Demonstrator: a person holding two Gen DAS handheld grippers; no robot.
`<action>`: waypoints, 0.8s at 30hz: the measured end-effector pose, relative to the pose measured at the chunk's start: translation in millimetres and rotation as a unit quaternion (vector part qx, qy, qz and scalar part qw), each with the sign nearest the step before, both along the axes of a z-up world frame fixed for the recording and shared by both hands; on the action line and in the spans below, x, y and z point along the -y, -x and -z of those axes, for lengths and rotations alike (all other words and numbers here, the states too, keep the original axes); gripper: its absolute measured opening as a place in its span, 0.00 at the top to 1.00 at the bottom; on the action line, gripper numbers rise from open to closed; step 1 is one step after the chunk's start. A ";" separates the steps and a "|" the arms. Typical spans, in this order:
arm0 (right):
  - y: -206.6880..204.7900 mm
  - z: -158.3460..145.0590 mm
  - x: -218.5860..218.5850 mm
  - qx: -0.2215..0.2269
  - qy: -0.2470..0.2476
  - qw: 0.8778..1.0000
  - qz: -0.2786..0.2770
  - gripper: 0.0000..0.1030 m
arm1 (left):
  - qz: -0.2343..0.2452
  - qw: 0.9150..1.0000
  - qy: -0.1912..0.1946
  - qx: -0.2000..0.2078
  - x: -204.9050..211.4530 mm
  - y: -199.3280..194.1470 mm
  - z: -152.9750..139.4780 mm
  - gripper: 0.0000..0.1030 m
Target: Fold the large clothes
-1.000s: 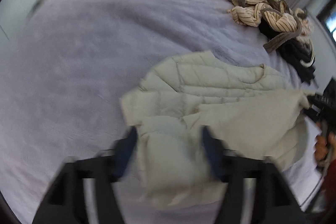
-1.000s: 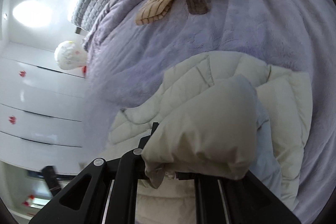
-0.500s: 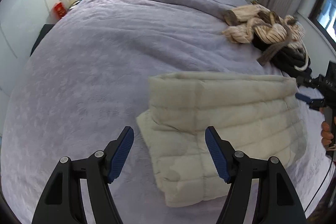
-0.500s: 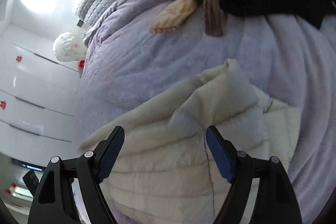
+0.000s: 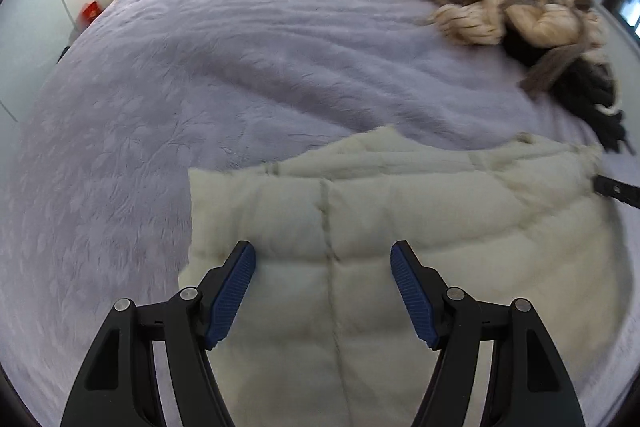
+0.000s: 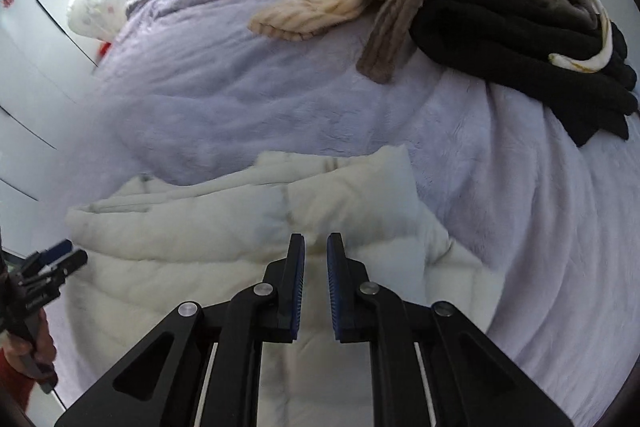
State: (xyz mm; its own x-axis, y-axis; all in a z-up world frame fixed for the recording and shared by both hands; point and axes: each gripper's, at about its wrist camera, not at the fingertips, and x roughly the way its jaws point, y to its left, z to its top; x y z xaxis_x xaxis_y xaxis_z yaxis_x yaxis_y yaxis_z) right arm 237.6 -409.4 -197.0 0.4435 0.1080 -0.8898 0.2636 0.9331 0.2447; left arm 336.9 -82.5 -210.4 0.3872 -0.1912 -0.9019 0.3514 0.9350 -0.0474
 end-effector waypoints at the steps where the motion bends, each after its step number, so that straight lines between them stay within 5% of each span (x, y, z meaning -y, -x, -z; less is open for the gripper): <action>1: -5.1 7.9 3.4 -0.006 0.003 1.000 0.003 0.88 | -0.008 1.000 -0.002 -0.001 -0.1 -7.3 6.7 0.31; 13: -26.4 55.0 27.0 -0.014 -0.036 0.998 0.052 0.91 | -0.050 0.999 0.006 0.000 -4.5 -37.6 45.3 0.25; 24: -15.7 25.1 46.2 -0.005 -0.078 0.991 0.110 0.91 | -0.084 0.996 -0.007 0.013 -48.2 -28.4 4.0 0.25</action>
